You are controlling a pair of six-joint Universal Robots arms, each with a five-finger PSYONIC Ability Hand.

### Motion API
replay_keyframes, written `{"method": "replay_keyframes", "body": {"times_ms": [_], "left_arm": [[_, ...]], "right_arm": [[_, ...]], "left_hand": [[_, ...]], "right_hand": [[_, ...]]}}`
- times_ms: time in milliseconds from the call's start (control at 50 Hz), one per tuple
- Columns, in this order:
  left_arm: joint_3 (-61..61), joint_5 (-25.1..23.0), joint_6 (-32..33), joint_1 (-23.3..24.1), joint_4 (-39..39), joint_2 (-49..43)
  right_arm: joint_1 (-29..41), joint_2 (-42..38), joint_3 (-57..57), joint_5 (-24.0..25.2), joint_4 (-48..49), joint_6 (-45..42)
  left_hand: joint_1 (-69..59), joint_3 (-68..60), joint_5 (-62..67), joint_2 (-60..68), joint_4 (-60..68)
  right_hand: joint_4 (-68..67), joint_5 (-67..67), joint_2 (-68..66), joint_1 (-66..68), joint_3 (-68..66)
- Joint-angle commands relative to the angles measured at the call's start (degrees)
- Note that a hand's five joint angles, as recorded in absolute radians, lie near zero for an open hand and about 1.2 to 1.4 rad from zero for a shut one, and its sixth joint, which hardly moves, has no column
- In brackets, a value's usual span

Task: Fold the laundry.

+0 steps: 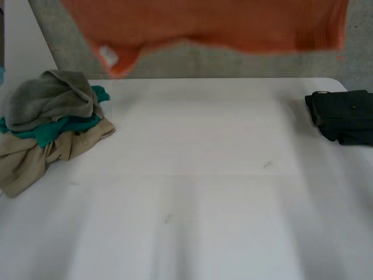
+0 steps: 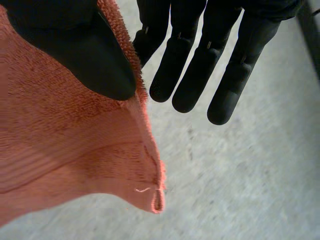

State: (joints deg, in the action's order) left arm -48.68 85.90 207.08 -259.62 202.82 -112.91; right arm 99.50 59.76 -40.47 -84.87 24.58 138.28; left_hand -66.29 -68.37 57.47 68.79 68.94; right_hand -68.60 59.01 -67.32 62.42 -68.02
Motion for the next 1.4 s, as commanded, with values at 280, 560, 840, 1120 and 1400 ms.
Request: {"method": "replay_keyframes", "body": {"times_ms": [280,560,840,1120,1400], "left_arm": [[-26.88,-2.85,0.16,0.52,-1.46,-4.33],[-48.16,-5.57,9.38,1.92,-12.44,0.57],[-61.1,-9.61,36.37,-2.82,-52.8,25.98],[-30.03,0.21,21.62,4.11,-23.46,-2.37],[-4.24,3.75,23.63,6.93,-27.13,-25.51]], "right_arm": [[0.96,-8.51,-17.52,4.1,-8.58,1.2],[0.18,-6.86,-31.41,3.57,-30.62,-5.73],[-11.07,14.34,-46.54,4.71,-57.98,-29.91],[-3.79,-8.67,-28.55,3.48,-29.88,-12.8],[0.79,-24.07,-15.17,4.01,-8.42,-9.52]], "left_hand": [[-13.71,-11.63,12.53,11.21,11.06],[-13.71,-11.63,12.53,11.21,11.06],[-13.71,-11.63,12.53,11.21,11.06],[-13.71,-11.63,12.53,11.21,11.06],[-13.71,-11.63,12.53,11.21,11.06]], "right_hand": [[-11.4,10.99,-12.68,17.58,-11.98],[-11.4,10.99,-12.68,17.58,-11.98],[-11.4,10.99,-12.68,17.58,-11.98],[-11.4,10.99,-12.68,17.58,-11.98],[-11.4,10.99,-12.68,17.58,-11.98]]}}
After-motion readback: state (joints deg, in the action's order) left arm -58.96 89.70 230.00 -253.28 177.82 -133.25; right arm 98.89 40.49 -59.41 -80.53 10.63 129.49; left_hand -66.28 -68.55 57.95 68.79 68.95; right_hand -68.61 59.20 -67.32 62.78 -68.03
